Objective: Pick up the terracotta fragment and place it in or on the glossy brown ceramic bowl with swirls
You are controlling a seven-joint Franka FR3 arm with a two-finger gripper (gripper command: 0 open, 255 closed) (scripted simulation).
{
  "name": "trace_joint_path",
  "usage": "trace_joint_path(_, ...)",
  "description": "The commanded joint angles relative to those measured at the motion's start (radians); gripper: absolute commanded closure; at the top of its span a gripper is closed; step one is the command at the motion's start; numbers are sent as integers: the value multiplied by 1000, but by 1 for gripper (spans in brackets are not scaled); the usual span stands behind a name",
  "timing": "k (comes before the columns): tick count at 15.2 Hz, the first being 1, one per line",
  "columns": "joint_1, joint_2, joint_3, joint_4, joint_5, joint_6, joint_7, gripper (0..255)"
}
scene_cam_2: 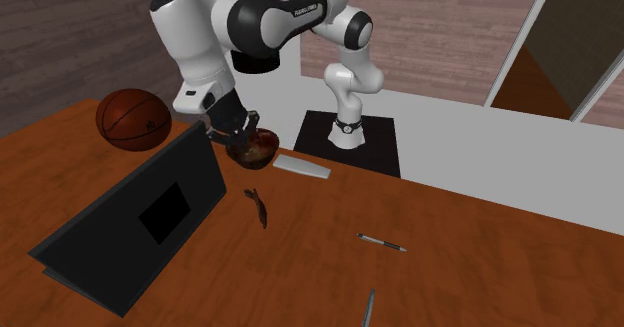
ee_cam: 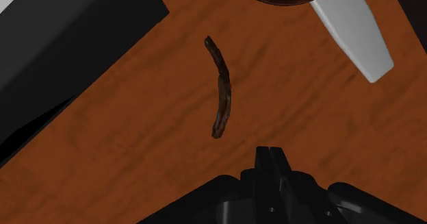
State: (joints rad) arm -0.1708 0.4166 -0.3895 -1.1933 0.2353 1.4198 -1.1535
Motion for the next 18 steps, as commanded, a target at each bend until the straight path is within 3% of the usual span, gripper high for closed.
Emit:
trace_joint_path(1,0,0,0,0,0,0,0,255)
trace_joint_path(2,0,0,0,0,0,0,0,0)
trace_joint_path(7,56,-154,-5,-401,-20,351,-29,0)
trace_joint_path(13,68,-202,4,-696,27,715,-95,0)
trace_joint_path(18,67,-172,13,-734,54,789,-116,0)
